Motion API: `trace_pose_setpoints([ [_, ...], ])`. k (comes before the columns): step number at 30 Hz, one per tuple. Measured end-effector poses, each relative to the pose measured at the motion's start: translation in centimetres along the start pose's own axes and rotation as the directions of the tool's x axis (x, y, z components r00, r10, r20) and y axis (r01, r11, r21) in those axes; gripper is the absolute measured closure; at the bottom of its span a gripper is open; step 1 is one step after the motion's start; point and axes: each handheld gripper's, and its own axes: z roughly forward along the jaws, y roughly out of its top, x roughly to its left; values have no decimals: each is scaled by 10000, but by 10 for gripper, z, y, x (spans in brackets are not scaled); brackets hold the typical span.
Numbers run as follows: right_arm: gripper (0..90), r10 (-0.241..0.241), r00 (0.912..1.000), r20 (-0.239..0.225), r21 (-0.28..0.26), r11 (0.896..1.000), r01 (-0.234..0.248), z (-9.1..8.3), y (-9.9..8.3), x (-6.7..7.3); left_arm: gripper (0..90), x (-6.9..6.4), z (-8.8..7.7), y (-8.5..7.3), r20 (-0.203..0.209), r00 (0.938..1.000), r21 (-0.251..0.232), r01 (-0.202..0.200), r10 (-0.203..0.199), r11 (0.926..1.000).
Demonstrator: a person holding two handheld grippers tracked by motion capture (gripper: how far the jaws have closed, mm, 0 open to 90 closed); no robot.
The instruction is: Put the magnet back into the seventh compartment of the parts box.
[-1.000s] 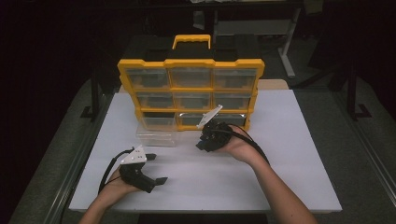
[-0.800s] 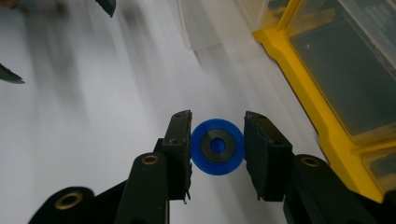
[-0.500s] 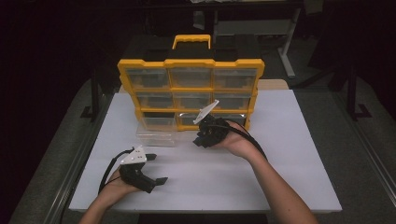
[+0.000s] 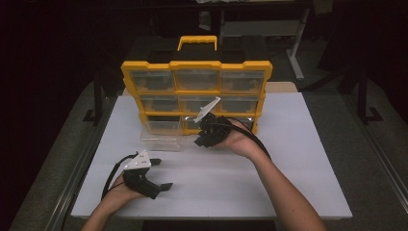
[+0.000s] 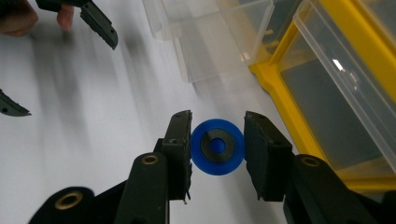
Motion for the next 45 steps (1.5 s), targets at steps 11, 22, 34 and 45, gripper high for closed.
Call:
trace_pose_setpoints([
  [11,617,-116,9999,-55,-18,9999,116,4,15,-3,0,-1,0,0,33,10000,-34,46,-46,10000],
  [22,616,-240,9997,-41,-105,9997,240,6,30,-5,0,-1,0,0,32,9999,-92,110,-110,9999],
  [34,616,-266,9996,-108,-193,9995,264,10,47,-5,0,0,-1,0,25,10000,-99,33,-33,9999],
  [45,616,-415,9991,-90,-341,9986,412,16,64,-5,0,-1,0,0,81,9999,-114,76,-75,9999],
])
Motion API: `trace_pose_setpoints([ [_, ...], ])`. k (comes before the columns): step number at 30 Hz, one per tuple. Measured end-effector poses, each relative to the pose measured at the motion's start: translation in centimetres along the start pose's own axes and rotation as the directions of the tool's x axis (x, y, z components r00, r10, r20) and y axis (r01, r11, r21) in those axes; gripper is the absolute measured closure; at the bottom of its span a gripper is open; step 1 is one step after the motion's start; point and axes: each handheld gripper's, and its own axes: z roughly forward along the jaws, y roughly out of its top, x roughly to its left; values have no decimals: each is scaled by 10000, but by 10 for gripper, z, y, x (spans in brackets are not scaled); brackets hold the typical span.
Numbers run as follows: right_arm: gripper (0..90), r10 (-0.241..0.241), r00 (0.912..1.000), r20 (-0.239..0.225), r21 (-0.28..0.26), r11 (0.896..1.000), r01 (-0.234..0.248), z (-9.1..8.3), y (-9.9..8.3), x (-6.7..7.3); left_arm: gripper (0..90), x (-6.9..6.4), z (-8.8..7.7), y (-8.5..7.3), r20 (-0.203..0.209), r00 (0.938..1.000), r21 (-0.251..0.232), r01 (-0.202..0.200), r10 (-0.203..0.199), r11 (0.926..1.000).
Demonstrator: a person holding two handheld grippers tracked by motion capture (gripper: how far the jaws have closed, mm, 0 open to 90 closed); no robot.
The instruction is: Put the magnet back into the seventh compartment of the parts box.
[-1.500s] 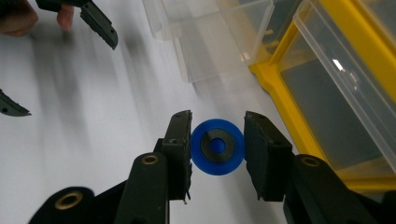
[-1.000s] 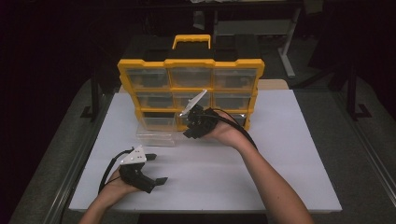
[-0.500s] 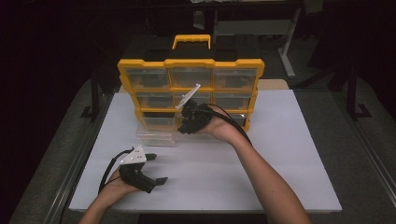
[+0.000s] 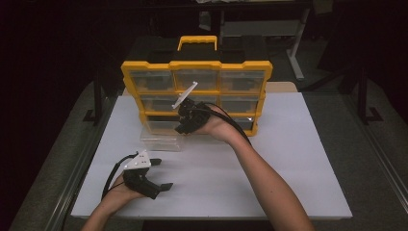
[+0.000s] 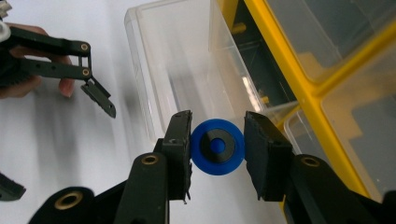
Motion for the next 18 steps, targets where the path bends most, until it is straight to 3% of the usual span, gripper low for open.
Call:
trace_pose_setpoints([
  [18,616,-49,9996,-294,-142,9999,44,26,21,-2,0,1,0,0,20,10000,-49,-1,1,10000],
])
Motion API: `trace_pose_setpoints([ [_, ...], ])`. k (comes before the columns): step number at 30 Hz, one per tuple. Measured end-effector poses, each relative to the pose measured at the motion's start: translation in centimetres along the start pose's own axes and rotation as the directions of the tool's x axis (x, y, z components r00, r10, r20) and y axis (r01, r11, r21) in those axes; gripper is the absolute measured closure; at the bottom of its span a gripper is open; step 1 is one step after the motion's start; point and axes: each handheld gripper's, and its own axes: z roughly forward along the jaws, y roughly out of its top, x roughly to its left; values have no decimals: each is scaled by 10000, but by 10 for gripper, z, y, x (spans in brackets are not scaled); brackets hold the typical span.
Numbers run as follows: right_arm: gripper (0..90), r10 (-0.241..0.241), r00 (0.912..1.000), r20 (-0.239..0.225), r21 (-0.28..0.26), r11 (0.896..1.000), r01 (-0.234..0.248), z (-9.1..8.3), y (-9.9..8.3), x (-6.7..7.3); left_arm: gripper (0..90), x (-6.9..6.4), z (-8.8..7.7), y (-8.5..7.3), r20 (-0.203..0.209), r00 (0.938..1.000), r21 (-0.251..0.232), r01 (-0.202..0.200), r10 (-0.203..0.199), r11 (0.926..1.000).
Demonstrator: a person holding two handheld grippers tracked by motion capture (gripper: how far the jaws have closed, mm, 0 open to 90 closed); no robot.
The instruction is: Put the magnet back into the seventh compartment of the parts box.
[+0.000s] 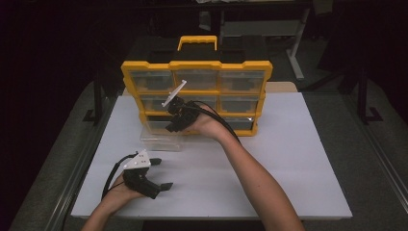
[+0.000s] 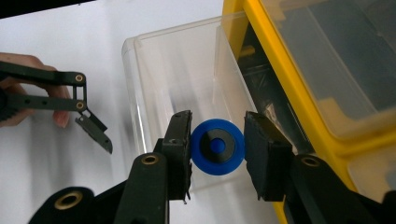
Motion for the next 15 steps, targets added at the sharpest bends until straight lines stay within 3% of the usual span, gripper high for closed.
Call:
trace_pose_setpoints([
  [14,615,-76,9997,-233,131,9999,79,27,12,0,0,0,0,0,49,10000,-14,51,-51,10000],
  [15,615,1287,9914,-242,979,9872,-1257,24,12,9,0,0,0,0,56,10000,-23,68,-68,10000],
])
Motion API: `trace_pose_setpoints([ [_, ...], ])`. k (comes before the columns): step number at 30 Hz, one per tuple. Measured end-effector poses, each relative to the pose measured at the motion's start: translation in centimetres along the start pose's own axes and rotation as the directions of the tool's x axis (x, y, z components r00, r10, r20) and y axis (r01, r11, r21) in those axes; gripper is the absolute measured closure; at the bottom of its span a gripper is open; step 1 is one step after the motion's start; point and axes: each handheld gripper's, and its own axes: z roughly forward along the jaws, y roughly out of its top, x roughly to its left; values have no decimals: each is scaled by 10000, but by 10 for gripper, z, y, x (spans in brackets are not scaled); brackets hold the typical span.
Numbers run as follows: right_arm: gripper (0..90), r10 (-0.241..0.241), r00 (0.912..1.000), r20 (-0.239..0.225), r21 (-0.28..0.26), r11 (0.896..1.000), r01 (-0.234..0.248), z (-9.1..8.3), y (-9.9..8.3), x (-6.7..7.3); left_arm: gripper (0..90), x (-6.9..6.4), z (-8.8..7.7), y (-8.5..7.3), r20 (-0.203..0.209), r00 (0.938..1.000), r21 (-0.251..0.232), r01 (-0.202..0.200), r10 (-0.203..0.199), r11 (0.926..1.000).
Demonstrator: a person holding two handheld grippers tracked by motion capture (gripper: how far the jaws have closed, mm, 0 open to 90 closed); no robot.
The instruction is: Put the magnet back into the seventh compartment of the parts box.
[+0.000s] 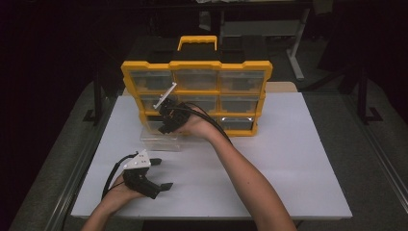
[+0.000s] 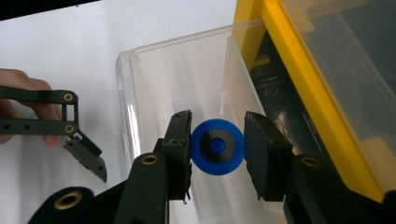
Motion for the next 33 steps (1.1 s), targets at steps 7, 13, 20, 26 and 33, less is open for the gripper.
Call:
trace_pose_setpoints([
  [7,613,-431,9990,-104,-15,9991,430,14,2,-4,0,0,0,0,10,10000,-5,3,-3,10000],
  [13,601,-437,9986,-288,50,9990,439,19,2,-6,0,0,0,0,10,10000,13,-9,9,10000],
  [20,530,-245,9993,-280,-267,9994,237,9,2,-7,0,0,0,0,16,10000,3,-36,36,10000],
  [26,483,-187,9997,-142,-390,9991,182,-6,-1,-7,0,0,0,0,-9,10000,40,-57,57,10000],
  [33,421,-504,9986,-154,-817,9955,490,-25,-13,-10,0,0,0,0,-26,10000,47,-61,61,10000],
])
